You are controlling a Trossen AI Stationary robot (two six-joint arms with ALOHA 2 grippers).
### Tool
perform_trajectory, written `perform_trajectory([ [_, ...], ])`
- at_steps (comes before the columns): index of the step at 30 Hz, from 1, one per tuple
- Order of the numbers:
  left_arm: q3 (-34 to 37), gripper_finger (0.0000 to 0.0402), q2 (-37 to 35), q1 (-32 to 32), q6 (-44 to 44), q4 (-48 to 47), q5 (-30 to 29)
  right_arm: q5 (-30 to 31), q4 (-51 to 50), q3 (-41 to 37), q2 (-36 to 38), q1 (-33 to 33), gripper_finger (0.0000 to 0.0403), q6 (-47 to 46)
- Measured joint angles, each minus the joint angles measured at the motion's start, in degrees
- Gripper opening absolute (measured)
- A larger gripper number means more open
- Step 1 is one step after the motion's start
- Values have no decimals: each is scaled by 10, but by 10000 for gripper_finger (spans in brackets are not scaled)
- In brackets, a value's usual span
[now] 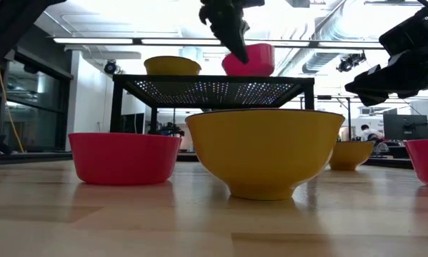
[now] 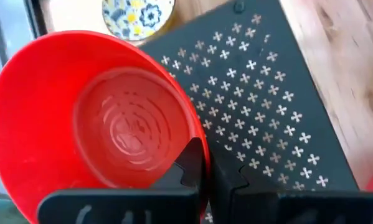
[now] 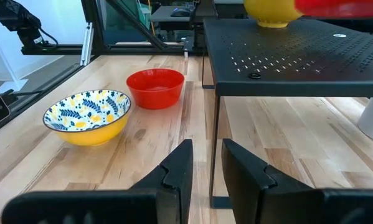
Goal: Pick & Place Mini bowls
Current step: Put the left red bowl on the shelf, then stack the left red bowl on the red bowl on the shelf
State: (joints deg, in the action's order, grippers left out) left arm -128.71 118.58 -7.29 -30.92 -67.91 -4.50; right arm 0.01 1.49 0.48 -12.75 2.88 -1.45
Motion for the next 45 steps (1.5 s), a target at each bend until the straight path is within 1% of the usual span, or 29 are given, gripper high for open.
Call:
perform_trajectory([
  [4,-4,0,14,2,-18,7,5,0,0,0,0,0,73,0],
  [7,2,0,22,2,-22,-20,12,0,0,0,0,0,73,0],
  [10,-4,0,31,2,-22,-6,23,0,0,0,0,0,73,0],
  [12,0,1,37,2,-22,-33,22,0,0,0,0,0,73,0],
  [16,-1,8,34,4,-18,-25,26,0,0,0,0,0,73,0],
  [29,-1,63,35,5,-3,-24,15,0,0,0,0,0,73,0],
  [35,-1,116,35,5,-3,-21,13,0,0,0,0,0,73,0],
  [39,-1,149,35,5,-5,-22,25,0,0,0,0,0,73,0],
  [41,-5,157,35,5,-3,-30,25,0,0,0,0,0,73,0],
  [45,-42,161,35,5,-5,-45,20,0,0,0,0,0,73,0],
])
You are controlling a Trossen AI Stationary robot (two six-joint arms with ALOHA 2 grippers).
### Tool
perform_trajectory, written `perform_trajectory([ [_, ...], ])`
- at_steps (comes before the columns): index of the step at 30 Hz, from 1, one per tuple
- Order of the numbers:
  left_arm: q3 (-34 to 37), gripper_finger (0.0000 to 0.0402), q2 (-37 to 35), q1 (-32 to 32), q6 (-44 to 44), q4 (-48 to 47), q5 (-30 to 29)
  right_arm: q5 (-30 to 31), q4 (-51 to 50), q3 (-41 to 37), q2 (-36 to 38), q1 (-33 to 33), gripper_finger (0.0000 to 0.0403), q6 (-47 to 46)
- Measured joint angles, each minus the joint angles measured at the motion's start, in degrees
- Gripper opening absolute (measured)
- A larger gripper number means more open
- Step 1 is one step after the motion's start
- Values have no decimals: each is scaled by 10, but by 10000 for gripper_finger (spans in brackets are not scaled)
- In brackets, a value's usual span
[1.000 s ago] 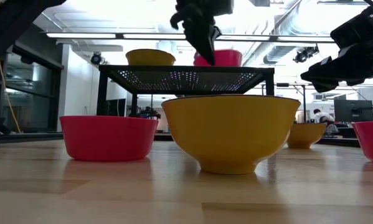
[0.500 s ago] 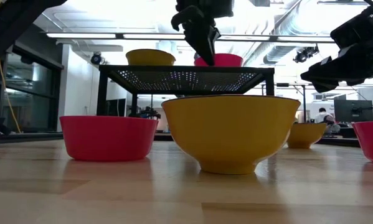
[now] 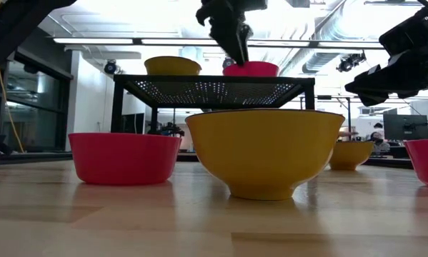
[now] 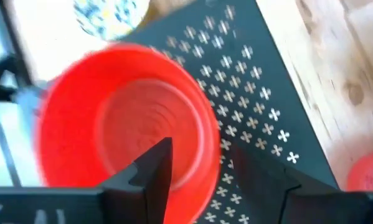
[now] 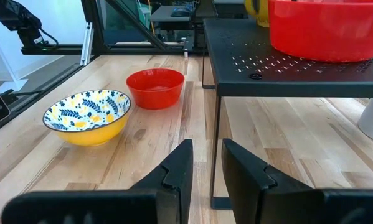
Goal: Pick & Place Mini bowls
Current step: Stack the left red bowl on the red bowl on the shelf
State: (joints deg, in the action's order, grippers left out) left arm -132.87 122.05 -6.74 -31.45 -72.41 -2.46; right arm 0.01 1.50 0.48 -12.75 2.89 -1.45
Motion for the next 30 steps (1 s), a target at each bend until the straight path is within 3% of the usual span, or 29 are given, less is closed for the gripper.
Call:
perform_trajectory([
  [14,-22,162,-9,5,5,-10,-4,0,0,0,0,0,73,0],
  [30,-20,161,-31,39,109,-40,17,0,0,0,0,0,73,0],
])
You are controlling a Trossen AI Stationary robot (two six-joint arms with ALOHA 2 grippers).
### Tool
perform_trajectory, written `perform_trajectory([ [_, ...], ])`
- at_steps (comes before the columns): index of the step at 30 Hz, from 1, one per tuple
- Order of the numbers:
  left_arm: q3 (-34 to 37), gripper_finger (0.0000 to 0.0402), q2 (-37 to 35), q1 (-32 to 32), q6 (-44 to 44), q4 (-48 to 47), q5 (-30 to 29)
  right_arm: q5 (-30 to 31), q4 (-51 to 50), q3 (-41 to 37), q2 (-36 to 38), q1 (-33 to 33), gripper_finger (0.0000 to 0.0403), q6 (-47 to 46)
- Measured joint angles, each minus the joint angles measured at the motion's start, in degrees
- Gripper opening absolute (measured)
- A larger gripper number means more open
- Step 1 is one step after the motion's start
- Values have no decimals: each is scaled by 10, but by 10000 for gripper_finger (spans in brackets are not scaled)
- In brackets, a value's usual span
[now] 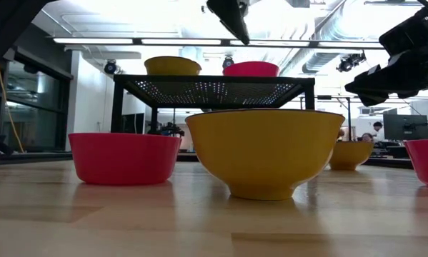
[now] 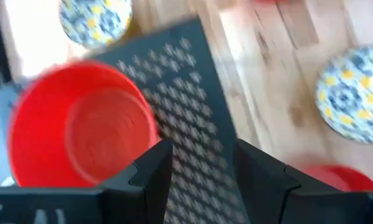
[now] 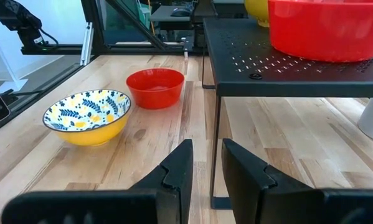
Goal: Pick & Place Mini bowls
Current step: Stack the left red bowl on the red bowl on the shelf
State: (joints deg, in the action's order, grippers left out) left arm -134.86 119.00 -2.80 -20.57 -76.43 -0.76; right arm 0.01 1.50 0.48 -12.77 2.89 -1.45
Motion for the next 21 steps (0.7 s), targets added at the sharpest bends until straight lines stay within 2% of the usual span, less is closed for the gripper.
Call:
perform_trajectory([
  [7,-2,161,-30,37,59,-39,-3,0,0,0,0,0,73,0],
  [12,0,161,-38,72,106,-89,-30,0,0,0,0,0,73,0],
  [21,-1,161,-40,145,191,-99,-57,0,0,0,0,0,73,0],
])
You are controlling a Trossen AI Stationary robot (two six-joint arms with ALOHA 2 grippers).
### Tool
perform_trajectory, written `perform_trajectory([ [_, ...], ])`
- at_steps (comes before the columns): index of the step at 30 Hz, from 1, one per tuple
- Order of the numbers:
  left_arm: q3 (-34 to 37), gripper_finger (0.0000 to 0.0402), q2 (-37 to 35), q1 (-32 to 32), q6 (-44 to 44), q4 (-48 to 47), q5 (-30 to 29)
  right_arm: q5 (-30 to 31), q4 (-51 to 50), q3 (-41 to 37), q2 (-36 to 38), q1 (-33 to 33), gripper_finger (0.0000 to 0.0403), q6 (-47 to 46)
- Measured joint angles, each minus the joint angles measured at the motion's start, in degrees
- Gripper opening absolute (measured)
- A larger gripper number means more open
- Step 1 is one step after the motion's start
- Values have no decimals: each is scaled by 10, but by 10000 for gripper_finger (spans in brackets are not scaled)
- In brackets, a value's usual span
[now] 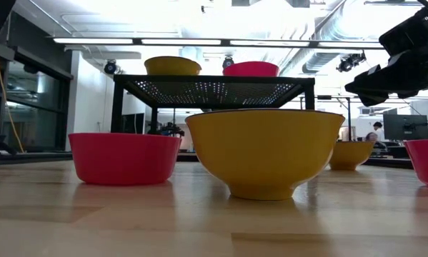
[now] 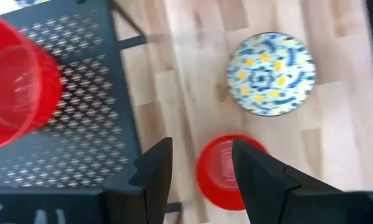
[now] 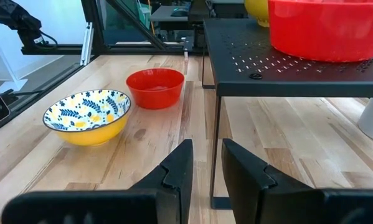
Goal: Pick & Place Mini bowls
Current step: Stack the left red bowl on the red bowl on the shelf
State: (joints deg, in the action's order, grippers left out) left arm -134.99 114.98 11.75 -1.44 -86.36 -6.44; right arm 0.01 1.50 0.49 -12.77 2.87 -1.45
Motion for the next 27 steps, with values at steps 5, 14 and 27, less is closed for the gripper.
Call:
perform_trajectory([
  [5,0,161,0,39,30,0,-12,0,0,0,0,0,73,0],
  [14,34,161,0,103,124,3,-53,0,0,0,0,0,73,0],
  [27,227,161,0,162,241,147,-25,0,0,0,0,0,73,0],
])
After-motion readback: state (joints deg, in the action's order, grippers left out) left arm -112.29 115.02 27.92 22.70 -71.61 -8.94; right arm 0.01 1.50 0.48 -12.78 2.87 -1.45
